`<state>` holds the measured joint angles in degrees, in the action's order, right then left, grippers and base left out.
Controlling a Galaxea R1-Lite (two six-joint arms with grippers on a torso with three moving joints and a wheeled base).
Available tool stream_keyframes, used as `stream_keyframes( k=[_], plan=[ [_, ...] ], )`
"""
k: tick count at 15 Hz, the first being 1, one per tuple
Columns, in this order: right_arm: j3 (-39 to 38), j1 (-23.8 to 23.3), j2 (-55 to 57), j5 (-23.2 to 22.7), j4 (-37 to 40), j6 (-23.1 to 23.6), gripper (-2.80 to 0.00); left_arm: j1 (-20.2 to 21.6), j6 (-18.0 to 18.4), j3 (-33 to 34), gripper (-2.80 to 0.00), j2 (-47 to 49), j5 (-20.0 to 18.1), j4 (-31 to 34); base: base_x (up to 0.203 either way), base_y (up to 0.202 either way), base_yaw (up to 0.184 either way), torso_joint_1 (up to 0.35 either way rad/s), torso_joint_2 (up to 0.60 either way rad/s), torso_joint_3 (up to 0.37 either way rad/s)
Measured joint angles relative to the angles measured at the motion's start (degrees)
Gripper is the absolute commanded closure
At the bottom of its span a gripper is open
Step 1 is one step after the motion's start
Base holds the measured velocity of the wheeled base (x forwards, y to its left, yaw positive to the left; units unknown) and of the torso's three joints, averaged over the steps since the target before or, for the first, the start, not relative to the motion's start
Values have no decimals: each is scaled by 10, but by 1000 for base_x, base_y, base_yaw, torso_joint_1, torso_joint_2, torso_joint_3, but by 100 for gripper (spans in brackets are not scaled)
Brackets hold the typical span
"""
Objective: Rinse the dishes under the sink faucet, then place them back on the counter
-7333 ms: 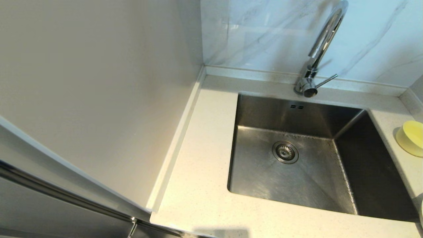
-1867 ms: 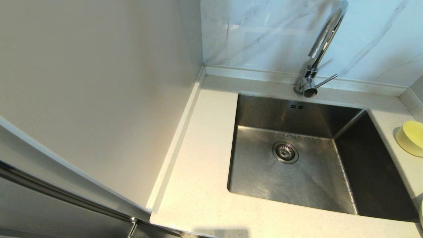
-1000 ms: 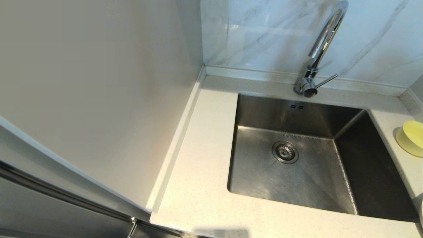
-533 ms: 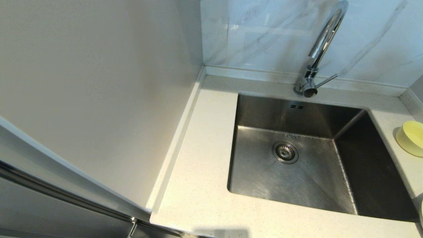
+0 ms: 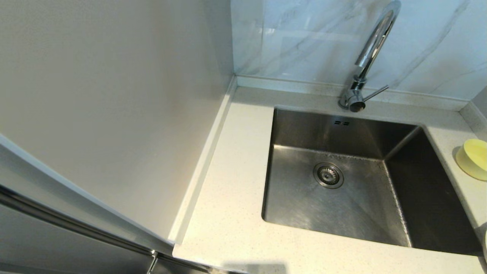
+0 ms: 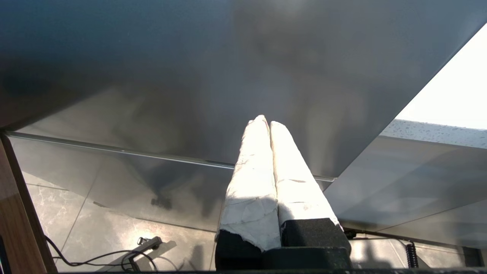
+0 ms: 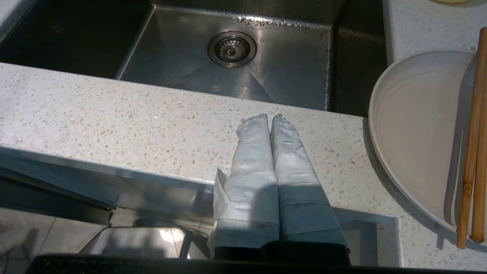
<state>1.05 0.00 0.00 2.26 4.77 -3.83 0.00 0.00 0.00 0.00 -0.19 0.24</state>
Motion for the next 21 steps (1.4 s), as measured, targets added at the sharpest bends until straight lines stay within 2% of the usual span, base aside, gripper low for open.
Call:
stream_keyframes(
  k=[21],
  plan=[
    [0, 0, 0, 0, 0, 0, 0, 0, 0, 0, 0, 0, 0, 0, 0, 0, 0, 0, 0, 0]
  ],
)
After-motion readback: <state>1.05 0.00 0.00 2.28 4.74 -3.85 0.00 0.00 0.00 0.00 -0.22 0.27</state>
